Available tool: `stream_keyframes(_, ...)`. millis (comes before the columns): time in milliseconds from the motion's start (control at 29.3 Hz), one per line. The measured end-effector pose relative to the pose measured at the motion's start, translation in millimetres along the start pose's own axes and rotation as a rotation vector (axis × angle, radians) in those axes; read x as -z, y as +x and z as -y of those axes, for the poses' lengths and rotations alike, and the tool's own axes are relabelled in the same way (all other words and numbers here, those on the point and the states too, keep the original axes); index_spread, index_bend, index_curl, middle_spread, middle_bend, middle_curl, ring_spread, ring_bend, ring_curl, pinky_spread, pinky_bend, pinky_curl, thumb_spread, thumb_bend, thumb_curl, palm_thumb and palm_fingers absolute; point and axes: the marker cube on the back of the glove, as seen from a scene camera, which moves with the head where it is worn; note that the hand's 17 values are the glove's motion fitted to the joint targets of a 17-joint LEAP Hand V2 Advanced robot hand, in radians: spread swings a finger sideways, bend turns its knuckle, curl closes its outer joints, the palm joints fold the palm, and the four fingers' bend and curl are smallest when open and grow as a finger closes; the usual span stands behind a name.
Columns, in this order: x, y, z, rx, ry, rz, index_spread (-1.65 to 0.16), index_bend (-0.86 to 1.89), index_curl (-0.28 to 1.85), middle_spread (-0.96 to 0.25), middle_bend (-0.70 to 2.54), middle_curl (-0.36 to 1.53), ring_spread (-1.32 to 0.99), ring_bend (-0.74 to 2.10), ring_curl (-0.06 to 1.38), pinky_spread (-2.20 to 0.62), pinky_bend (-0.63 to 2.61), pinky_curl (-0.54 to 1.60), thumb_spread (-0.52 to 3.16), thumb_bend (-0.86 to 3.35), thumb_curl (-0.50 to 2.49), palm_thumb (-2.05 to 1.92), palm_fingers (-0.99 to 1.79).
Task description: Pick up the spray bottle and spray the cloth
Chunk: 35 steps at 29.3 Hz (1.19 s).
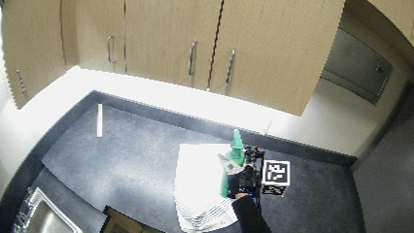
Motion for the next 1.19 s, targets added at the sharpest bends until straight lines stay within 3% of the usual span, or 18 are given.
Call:
stream_keyframes(784,-112,-53,-17,0.148,-0.185,0.217,-0.22,0.13,0.35,-0.03,0.29,0.56,-0.05,0.45,0.46,0.01,0.34,0.42,0.59,-0.02,0.71,1.14,0.82)
stream_keyframes(1194,-108,51,-34,0.023,-0.211,0.194,-0.24,0.15,0.36,-0.03,0.29,0.56,-0.08,0.43,0.46,0.00,0.24,0.40,0.63,-0.02,0.71,1.14,0.78)
